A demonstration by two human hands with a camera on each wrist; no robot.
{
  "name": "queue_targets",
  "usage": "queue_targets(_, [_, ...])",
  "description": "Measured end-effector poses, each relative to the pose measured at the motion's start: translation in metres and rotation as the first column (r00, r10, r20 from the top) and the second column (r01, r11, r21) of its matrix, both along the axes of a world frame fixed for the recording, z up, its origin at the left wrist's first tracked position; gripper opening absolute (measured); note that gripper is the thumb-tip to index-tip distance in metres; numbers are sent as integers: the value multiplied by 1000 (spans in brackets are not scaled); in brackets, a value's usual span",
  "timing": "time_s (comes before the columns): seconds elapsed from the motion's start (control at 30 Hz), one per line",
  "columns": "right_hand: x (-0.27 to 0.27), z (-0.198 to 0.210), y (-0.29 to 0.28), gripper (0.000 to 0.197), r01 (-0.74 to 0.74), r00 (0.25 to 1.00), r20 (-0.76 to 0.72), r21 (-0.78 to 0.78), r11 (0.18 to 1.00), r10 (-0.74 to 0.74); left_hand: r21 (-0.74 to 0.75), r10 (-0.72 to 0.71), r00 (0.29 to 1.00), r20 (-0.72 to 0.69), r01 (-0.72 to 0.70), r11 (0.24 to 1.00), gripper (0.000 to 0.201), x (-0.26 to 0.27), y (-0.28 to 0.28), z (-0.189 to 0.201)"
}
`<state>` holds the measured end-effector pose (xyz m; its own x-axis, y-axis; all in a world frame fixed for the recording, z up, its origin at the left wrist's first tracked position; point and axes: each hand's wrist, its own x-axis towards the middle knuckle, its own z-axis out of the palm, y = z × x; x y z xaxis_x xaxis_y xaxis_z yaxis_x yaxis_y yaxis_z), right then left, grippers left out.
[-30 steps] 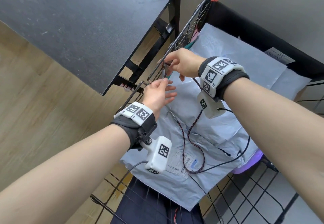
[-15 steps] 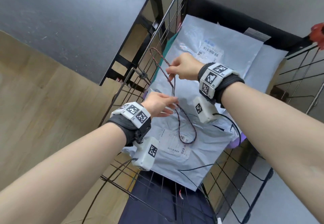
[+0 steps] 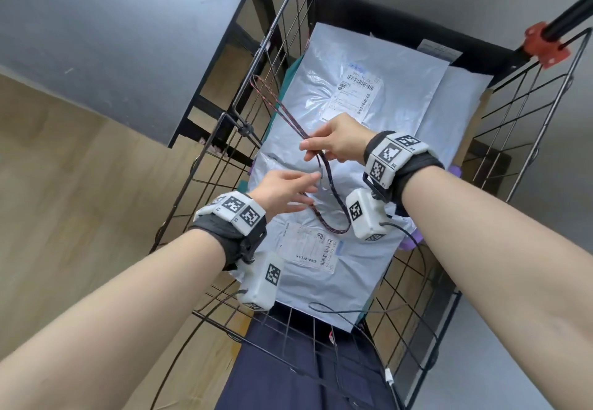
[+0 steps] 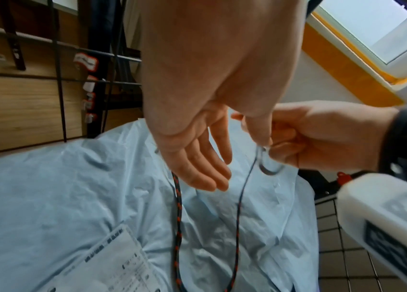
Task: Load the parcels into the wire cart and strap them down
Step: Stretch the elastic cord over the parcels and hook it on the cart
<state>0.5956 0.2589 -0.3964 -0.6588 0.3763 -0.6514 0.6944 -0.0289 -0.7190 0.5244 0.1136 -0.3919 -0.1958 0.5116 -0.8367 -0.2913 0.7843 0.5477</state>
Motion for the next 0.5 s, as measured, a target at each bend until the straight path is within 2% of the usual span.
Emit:
queue_targets(0.1, [11,1,-1,19,-1,1000,13,-13,1000,2,17,97,993,-59,-96,995,40,-15,7,4])
queue_targets(0.2, [21,2,-3,22,-34,998,55,-56,998,37,83,242,970,-31,-239,967,42,-29,18,7])
queue_targets(0.27, [28,2,-3,23,-41,996,80,-106,994,50,116,330,943,27,-331,936,38,-33,27,9])
queue_targets(0.33, [35,0,-3,22,-50,993,96,-141,989,64,121,386,918,86,-394,911,25,-34,36,10])
queue_targets(0.5, [56,-6,-4,20,-34,993,109,-149,988,50,94,314,948,43,-317,944,9,-26,42,4])
